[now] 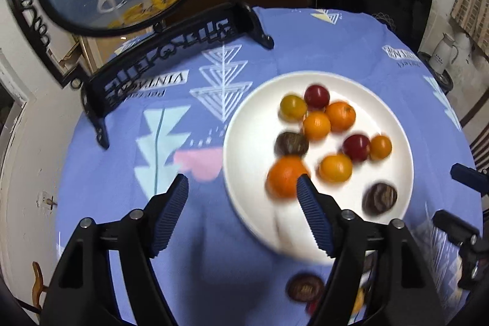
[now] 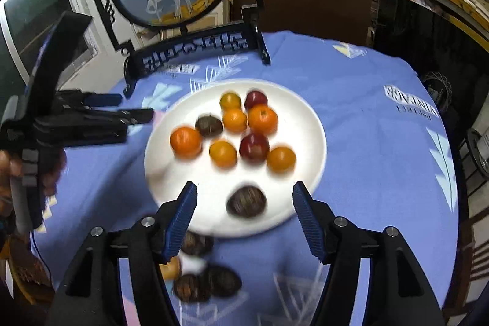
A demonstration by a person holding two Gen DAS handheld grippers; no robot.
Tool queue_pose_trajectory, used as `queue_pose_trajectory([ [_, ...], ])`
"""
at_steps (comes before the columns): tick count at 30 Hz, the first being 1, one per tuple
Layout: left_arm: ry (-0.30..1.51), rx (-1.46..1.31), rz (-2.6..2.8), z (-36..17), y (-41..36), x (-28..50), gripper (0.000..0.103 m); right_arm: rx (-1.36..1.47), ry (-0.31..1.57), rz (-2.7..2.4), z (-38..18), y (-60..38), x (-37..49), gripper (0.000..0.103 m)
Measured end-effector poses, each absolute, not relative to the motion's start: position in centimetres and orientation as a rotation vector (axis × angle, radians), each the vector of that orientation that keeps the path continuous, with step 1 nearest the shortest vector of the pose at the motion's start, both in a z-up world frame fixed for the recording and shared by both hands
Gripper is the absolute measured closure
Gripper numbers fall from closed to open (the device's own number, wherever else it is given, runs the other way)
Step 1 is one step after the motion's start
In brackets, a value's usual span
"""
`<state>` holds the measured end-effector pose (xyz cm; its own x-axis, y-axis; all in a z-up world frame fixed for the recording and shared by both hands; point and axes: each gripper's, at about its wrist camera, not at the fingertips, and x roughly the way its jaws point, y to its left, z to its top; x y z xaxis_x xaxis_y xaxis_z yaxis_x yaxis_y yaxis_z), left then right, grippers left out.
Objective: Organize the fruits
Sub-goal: 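Grasp a mangosteen with the right tool while the left tool grasps a red plum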
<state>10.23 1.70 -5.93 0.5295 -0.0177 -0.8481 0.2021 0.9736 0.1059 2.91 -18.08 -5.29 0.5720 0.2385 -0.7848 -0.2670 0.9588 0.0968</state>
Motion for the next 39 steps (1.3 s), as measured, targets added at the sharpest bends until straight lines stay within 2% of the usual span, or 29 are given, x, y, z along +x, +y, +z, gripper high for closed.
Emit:
queue_pose_trajectory([
  [10, 1.097, 0.142, -0.149, -8.5, 5.0, 3.4, 0.03, -0.076, 1.123, 0.385, -12.0, -15.8, -5.6, 0.037],
  [17, 1.157, 0.152, -0.169, -10.4, 5.8, 0.0, 0.03, -0.086, 1.152, 0.384, -14.7, -13.5, -4.9, 0.038],
  [19, 1.173, 0.158, -0.189, -10.9, 5.5, -0.8, 0.03, -0.106, 1.139, 0.379, -14.8, -13.1, -4.4, 0.042],
  [20, 1.179, 0.161, -0.199, -11.2, 5.3, -1.1, 0.03, -0.12, 1.136, 0.379, -14.7, -12.8, -4.1, 0.057],
  [21, 1.187, 0.166, -0.213, -11.5, 5.0, -1.5, 0.03, -0.133, 1.141, 0.39, -14.7, -12.6, -3.9, 0.061],
  [36, 1.216, 0.203, -0.328, -15.4, -0.3, -1.7, 0.03, -0.051, 1.157, 0.348, -13.6, -15.9, -5.7, 0.061],
  [39, 1.226, 0.189, -0.312, -16.0, -0.5, -1.0, 0.039, -0.047, 1.156, 0.349, -13.5, -16.0, -5.7, 0.061],
])
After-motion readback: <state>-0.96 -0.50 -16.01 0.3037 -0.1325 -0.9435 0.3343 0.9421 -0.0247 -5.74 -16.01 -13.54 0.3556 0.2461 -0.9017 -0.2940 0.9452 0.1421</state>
